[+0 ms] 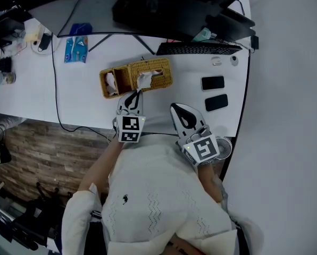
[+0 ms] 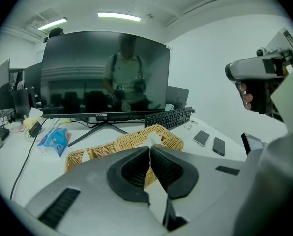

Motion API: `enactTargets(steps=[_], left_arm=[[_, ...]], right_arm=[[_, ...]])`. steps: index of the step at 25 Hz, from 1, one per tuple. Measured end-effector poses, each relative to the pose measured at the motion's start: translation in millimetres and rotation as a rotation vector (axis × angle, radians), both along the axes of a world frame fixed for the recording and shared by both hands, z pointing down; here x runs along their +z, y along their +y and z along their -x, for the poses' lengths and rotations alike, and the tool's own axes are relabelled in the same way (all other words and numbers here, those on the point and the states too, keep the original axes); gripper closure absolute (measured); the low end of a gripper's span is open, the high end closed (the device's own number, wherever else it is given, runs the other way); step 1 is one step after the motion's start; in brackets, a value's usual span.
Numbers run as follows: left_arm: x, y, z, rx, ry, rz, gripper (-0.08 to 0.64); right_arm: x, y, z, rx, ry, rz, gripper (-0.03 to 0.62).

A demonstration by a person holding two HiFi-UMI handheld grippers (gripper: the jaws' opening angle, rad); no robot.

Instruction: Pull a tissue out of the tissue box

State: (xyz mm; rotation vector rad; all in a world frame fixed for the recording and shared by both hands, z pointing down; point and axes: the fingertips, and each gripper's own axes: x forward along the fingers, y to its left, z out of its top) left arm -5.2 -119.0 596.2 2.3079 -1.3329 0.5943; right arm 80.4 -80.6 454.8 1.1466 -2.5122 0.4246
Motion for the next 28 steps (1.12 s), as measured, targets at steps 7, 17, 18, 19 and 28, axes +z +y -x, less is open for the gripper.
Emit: enactTargets(steps=[7, 17, 18, 19, 28], left_arm=[[-2.2, 3.4, 3.1, -0.014, -0.003, -0.001, 0.541], [-5.1, 6.6, 8.0, -0.032, -0.011, -0.006, 0.541], [-5.4, 6.7, 8.4, -0.034, -0.012, -0.007, 0.541], [-5.8, 6.8, 8.8, -0.036, -0.013, -0.008, 0.541], [-12.8, 7.0, 15.7, -0.054, -0.015, -0.018, 0.541]], right_arm=[[0.0, 0.1, 2.4, -0.016, -0.004, -0.001, 0.591], [0.3, 0.8, 3.8, -0.026, -0.007, -0.005, 0.591], [0.6, 0.7, 3.6, -0.026, -0.008, -0.005, 0.591], [0.8, 0.4, 3.4, -0.026, -0.01, -0.005, 0.591], [0.5, -2.1, 4.3, -0.029, -0.014, -0.013, 0.591]])
